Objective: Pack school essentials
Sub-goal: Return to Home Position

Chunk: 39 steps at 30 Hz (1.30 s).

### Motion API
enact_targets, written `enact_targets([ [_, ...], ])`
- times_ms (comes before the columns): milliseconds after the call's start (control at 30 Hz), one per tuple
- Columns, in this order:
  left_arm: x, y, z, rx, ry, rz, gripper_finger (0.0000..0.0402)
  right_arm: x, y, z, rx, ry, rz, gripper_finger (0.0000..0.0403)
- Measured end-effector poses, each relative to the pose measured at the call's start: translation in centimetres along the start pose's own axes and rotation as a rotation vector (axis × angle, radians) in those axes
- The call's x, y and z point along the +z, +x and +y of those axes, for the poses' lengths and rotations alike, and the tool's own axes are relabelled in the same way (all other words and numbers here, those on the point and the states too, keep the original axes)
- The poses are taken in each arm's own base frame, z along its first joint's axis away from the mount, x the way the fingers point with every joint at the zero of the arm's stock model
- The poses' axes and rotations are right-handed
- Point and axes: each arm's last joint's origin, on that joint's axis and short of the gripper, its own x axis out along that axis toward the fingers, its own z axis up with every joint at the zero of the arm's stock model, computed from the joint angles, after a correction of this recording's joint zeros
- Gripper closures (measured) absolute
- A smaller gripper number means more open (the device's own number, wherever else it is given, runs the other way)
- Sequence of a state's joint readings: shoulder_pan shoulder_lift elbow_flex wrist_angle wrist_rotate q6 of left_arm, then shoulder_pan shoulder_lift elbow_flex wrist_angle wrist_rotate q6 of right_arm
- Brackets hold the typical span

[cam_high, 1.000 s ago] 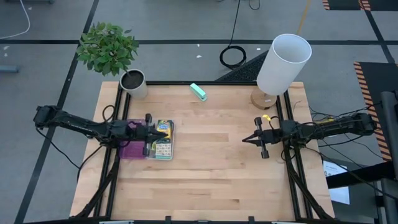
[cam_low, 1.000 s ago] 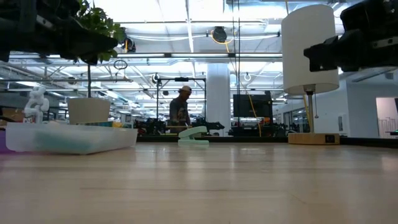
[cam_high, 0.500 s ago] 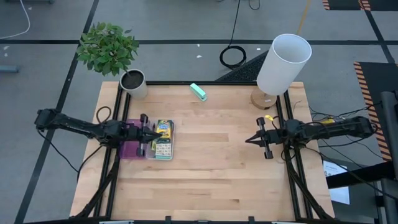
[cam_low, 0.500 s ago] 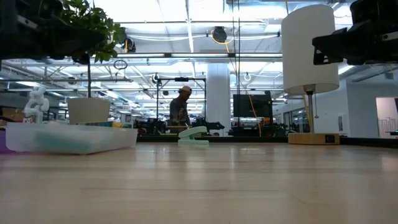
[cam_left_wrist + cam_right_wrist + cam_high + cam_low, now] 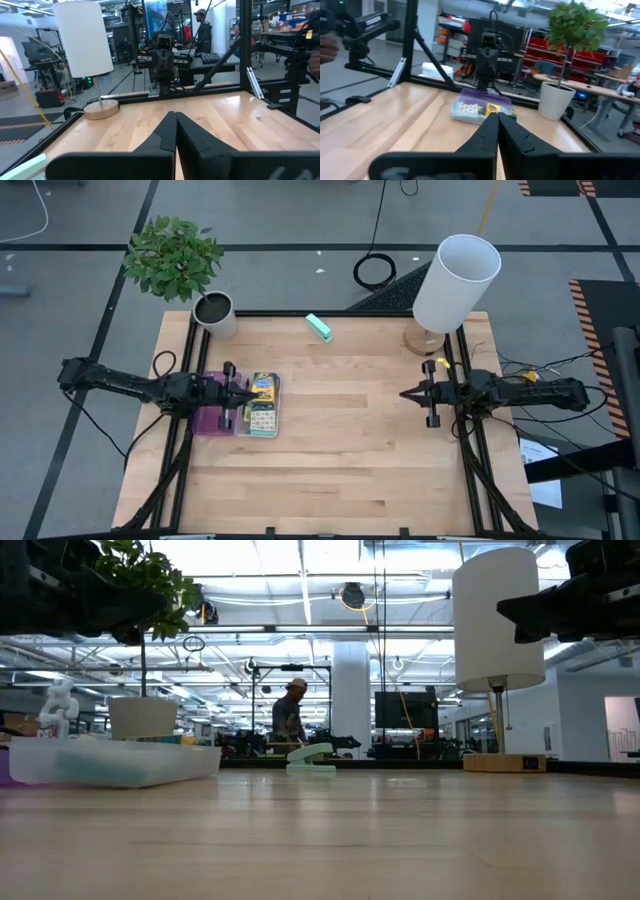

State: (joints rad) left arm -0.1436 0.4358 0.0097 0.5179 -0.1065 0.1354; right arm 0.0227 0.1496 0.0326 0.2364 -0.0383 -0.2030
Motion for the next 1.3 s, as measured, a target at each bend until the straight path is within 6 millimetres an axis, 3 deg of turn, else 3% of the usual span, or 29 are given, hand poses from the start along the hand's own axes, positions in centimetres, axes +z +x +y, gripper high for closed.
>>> enact_targets([
  [333, -0.2, 0.0, 0.1, 0.031, 0.001, 0.02, 0.0398, 0.3, -1.0, 0.0, 0.002, -0.008, -0.048, 0.0403],
  [1300, -0.7, -0.1, 0.0, 0.023, 0.008, 0.085, 0.0397, -0.6, -1.0, 0.2, 0.023, 0.008, 0.049, 0.0403],
])
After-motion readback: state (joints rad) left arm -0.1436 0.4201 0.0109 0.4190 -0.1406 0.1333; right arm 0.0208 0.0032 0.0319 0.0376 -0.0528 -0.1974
